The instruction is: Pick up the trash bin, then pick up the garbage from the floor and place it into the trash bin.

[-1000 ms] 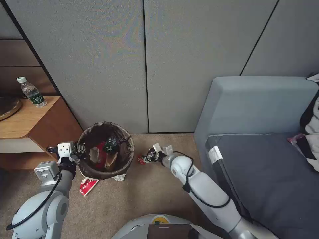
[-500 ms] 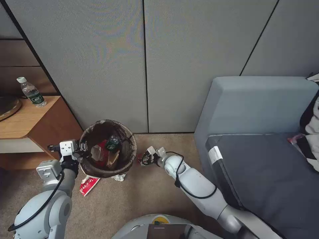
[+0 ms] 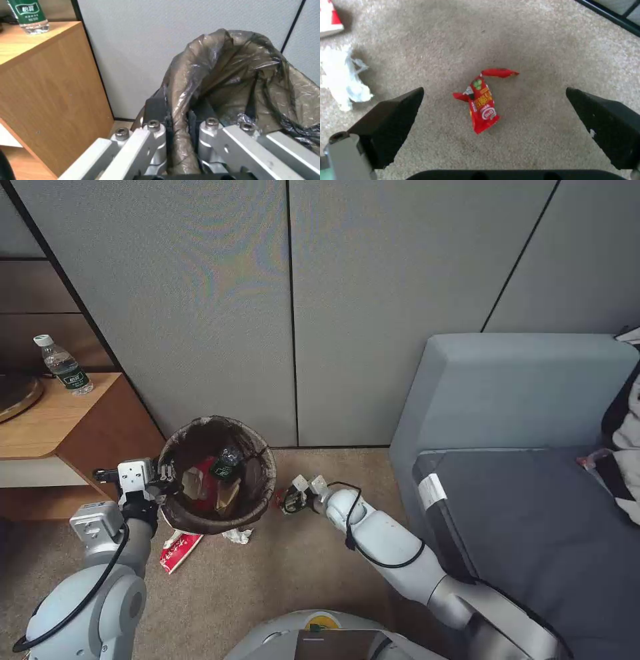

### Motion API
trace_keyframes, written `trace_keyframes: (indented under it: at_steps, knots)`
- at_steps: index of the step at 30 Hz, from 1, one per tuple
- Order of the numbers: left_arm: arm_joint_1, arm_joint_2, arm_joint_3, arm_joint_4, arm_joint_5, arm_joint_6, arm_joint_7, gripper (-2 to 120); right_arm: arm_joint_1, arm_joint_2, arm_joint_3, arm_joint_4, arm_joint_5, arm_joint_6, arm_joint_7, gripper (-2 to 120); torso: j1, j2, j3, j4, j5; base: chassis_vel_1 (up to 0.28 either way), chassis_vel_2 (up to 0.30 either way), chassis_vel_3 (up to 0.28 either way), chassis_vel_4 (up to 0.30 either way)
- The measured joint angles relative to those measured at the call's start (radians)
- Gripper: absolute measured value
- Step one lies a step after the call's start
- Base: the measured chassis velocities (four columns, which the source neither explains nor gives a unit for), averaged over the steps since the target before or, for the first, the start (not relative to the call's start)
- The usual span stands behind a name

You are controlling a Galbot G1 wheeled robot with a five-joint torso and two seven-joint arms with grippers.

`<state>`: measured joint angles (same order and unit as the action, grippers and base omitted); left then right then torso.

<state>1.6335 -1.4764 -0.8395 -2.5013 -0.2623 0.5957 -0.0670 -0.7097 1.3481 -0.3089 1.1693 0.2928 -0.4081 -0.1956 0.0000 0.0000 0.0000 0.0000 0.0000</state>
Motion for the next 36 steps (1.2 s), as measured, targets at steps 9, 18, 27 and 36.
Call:
trace_keyframes:
  at_steps: [9, 18, 27, 36]
  knots:
    - [-0.001, -0.007, -0.003, 0.0, 0.002, 0.005, 0.0, 7, 0.04, 0.041, -0.022, -0.122, -0.046, 0.029, -0.025, 100, 0.0, 0.0, 0.0, -0.0001, 0.0, 0.0, 0.0, 0.0, 0.0]
    - [0.003, -0.021, -0.001, 0.0, 0.009, 0.005, 0.0, 7, 0.071, 0.082, -0.036, -0.207, -0.058, 0.036, -0.034, 100, 0.0, 0.0, 0.0, 0.0, -0.0001, 0.0, 0.0, 0.0, 0.0]
    - [0.001, -0.027, 0.004, 0.0, 0.014, 0.005, 0.0, 7, 0.083, 0.125, -0.04, -0.269, -0.106, 0.035, -0.015, 100, 0.0, 0.0, 0.0, 0.0, 0.0, 0.0, 0.0, 0.0, 0.0]
    - [0.003, -0.029, 0.005, 0.0, 0.018, 0.005, 0.0, 7, 0.088, 0.156, -0.04, -0.31, -0.145, 0.006, 0.015, 100, 0.0, 0.0, 0.0, 0.0, 0.0, 0.0, 0.0, 0.0, 0.0]
